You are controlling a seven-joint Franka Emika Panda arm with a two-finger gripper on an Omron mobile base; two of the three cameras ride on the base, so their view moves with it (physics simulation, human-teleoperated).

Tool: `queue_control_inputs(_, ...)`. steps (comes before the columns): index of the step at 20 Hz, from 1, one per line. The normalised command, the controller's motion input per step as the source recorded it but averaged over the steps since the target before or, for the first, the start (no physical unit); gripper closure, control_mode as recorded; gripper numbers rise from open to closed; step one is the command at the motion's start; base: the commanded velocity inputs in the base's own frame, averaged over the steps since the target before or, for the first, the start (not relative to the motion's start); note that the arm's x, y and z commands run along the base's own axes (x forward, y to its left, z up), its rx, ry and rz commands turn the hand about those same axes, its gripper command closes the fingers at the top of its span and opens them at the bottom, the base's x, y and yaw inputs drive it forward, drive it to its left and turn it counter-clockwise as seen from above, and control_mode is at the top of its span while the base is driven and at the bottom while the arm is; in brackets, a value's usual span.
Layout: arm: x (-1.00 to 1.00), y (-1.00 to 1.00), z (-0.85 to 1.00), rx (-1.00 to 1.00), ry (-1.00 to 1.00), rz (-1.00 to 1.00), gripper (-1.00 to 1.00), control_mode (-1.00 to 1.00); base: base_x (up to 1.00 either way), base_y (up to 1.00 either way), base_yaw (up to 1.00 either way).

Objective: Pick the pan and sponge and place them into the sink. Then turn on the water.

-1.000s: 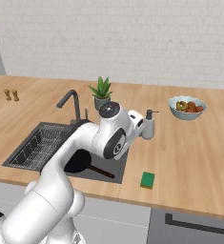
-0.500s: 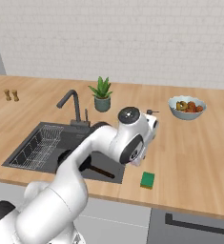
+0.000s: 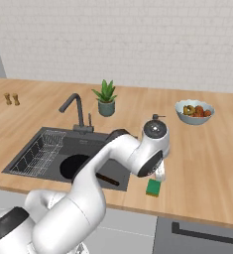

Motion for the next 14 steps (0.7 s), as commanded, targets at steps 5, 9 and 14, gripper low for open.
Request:
queue_control_inputs(5,0.00,0.00,-0.34,-0.27,0.13,0.57,-1.00,-1.00,0.00,0.00,0.00)
queue_control_inputs(9,0.00,0.01,-0.34,-0.27,0.16,0.51,-1.00,-1.00,0.00,0.00,0.00)
queue_control_inputs(14,0.01,0.17,-0.35,-0.30,0.22,0.44,-1.00,-1.00,0.00,0.00,0.00)
